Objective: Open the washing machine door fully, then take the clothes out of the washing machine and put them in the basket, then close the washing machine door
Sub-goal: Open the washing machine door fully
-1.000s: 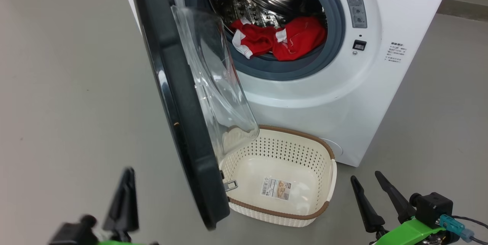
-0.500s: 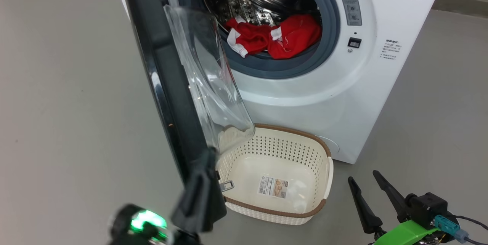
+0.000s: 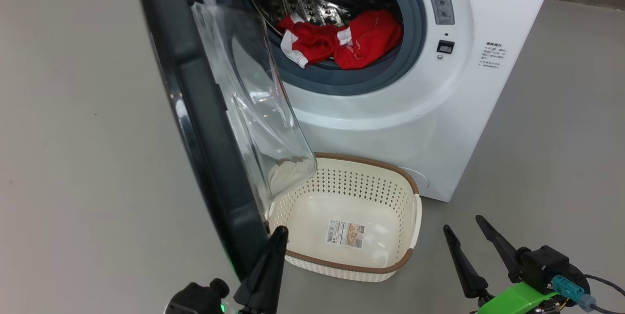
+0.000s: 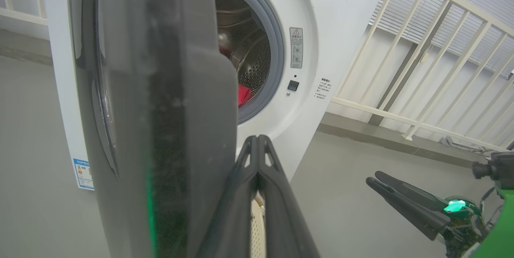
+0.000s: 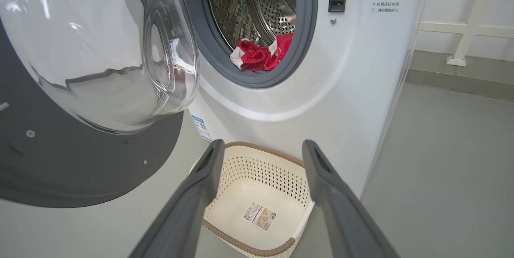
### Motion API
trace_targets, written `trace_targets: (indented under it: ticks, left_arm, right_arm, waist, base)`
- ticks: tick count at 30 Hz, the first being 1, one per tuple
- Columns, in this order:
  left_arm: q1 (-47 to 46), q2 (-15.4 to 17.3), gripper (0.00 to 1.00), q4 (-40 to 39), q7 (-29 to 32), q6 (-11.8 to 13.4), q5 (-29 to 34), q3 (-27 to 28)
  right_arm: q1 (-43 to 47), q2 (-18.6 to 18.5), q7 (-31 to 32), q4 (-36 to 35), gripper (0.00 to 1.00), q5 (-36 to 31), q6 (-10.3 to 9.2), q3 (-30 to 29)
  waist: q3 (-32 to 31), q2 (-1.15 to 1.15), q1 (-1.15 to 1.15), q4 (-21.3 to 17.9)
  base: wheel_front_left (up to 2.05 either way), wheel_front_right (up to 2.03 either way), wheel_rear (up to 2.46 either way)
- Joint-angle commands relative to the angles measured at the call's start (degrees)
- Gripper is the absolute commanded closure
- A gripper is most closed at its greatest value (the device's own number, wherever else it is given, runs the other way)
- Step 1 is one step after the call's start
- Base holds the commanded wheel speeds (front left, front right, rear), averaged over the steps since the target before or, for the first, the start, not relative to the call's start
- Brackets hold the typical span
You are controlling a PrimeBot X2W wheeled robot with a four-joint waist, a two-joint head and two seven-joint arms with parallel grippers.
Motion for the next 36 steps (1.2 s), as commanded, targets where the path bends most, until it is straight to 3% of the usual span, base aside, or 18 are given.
trace_targets:
  ticks: [1, 18, 36]
  left_arm:
    - [-2.06, 0.17, 1.00, -0.58, -0.31, 0.59, -0.38, 2.79]
    - [0.62, 0.17, 1.00, 0.72, -0.31, 0.51, 2.69, 12.51]
    - [-4.58, 0.17, 1.00, 5.09, -0.31, -1.92, 7.38, 35.42]
  right_arm:
    - [-0.69, -0.14, -0.52, -1.50, 0.00, -0.71, 0.37, 0.72]
    - [-0.31, 0.87, -0.52, -1.53, 0.00, -1.15, 0.37, 0.73]
    - [-1.71, -0.63, -0.52, -1.65, 0.00, -1.22, 0.37, 1.99]
  waist:
    - [0.06, 0.00, 0.00, 0.17]
    - [0.24, 0.00, 0.00, 4.45]
    - [3.60, 0.00, 0.00, 3.47]
  base:
    - [0.00, 0.00, 0.00]
    - [0.00, 0.00, 0.00]
    - [0.00, 0.00, 0.00]
